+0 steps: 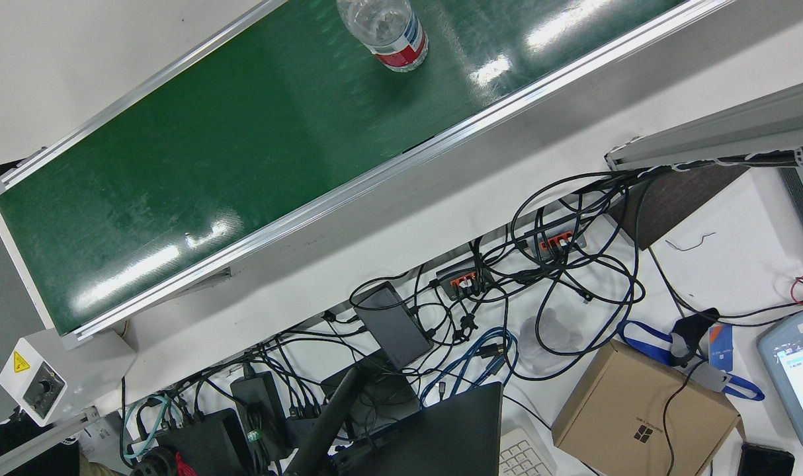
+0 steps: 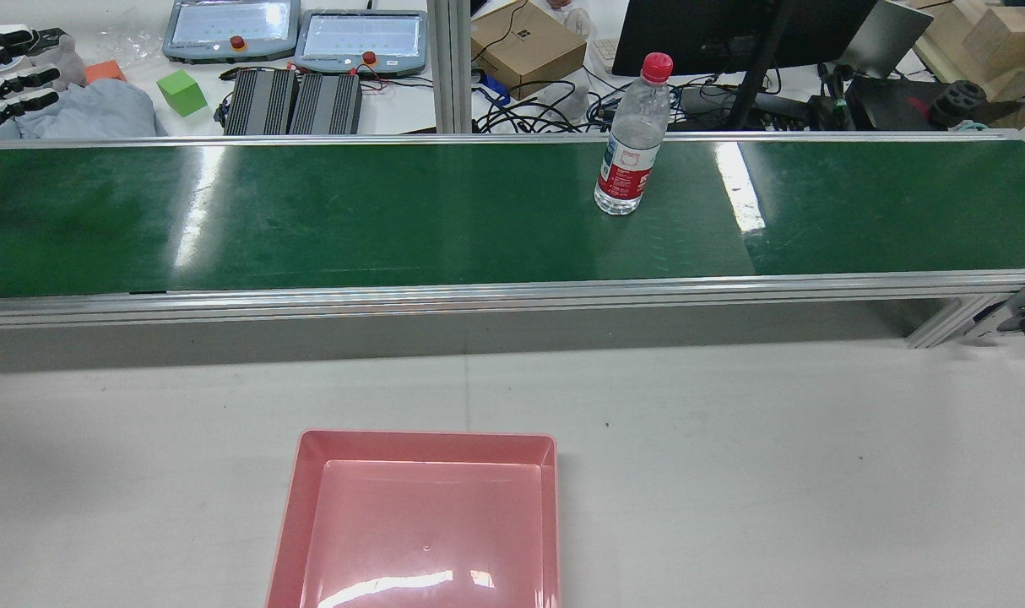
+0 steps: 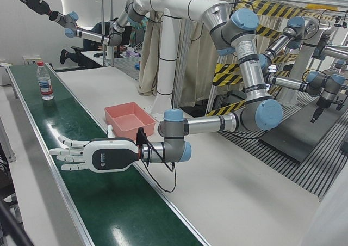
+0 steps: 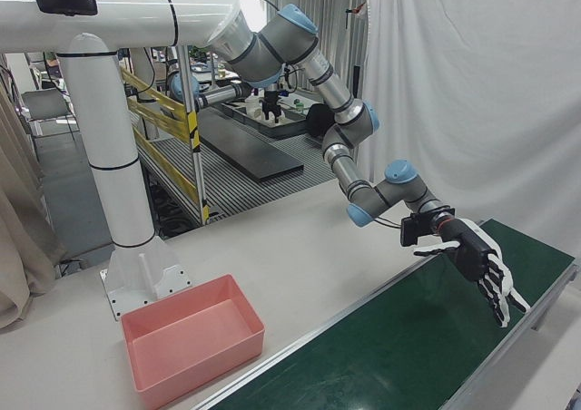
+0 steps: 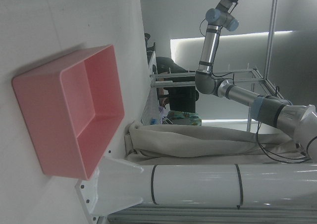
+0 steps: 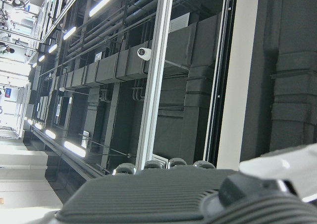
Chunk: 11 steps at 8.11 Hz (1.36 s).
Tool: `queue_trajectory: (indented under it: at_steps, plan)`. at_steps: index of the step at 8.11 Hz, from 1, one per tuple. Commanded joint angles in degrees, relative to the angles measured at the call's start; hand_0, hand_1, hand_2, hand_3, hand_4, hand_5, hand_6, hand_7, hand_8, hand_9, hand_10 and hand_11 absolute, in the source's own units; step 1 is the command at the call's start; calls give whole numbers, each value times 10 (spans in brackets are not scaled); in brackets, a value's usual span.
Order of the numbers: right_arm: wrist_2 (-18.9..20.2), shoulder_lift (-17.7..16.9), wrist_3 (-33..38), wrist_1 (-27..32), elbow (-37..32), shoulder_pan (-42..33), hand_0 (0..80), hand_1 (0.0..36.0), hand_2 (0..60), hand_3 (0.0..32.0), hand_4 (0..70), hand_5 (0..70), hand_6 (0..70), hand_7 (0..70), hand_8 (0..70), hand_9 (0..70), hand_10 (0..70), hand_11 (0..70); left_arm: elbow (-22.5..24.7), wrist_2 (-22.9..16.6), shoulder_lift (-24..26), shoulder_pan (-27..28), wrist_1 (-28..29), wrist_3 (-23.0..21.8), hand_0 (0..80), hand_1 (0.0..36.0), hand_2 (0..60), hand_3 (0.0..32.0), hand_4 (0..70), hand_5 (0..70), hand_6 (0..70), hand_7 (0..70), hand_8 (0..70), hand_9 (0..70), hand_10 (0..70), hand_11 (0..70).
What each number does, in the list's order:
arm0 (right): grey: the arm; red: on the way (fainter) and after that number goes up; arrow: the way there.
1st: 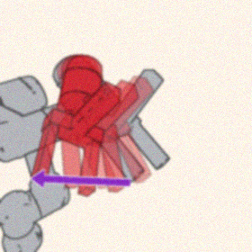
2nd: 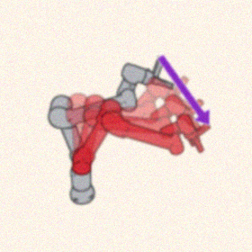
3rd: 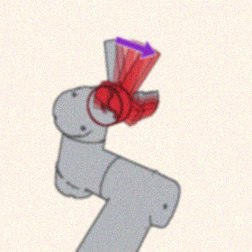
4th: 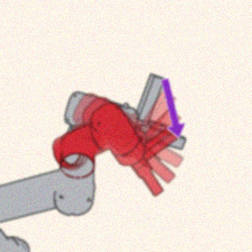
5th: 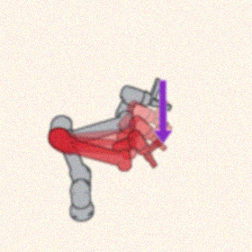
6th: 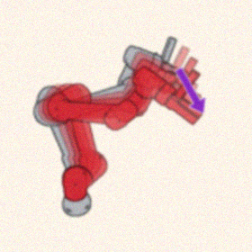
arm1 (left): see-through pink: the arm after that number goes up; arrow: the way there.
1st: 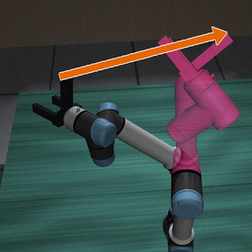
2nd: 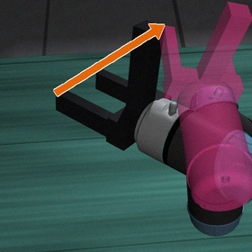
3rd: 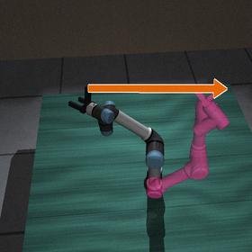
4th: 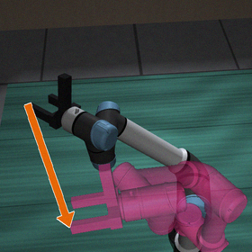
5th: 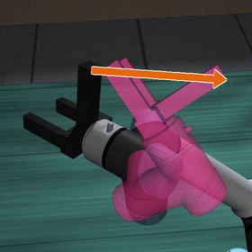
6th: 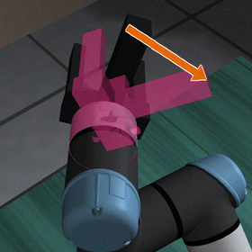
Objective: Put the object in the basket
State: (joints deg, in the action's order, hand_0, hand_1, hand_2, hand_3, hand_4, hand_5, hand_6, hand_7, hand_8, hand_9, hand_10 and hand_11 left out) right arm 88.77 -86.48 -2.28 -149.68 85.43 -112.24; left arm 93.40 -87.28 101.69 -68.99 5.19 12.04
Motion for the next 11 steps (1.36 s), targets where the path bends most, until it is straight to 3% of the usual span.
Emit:
queue_trajectory:
  at_steps: [1,4,5,11]
  plan:
    - [0,0,0,0,0,0,0,0,0,0,0,0,0,0,0,0,0,0,-2,-1,0,1,-1,4,679,136,0,80,82,248,63,34,118,130,65,116]
    - [0,0,0,0,-1,0,0,0,0,0,0,0,0,0,0,0,0,0,-6,0,-1,2,-1,18,659,130,0,76,77,245,64,35,122,137,67,117]
    - [0,0,0,0,0,0,0,0,0,0,0,0,0,0,0,0,0,0,-9,0,-1,2,-1,23,645,124,0,86,35,242,50,30,101,128,57,105]
    - [0,0,0,0,0,0,0,0,0,0,0,0,0,0,0,0,0,0,-7,0,-2,-10,2,17,635,122,0,84,21,241,49,29,100,124,56,102]
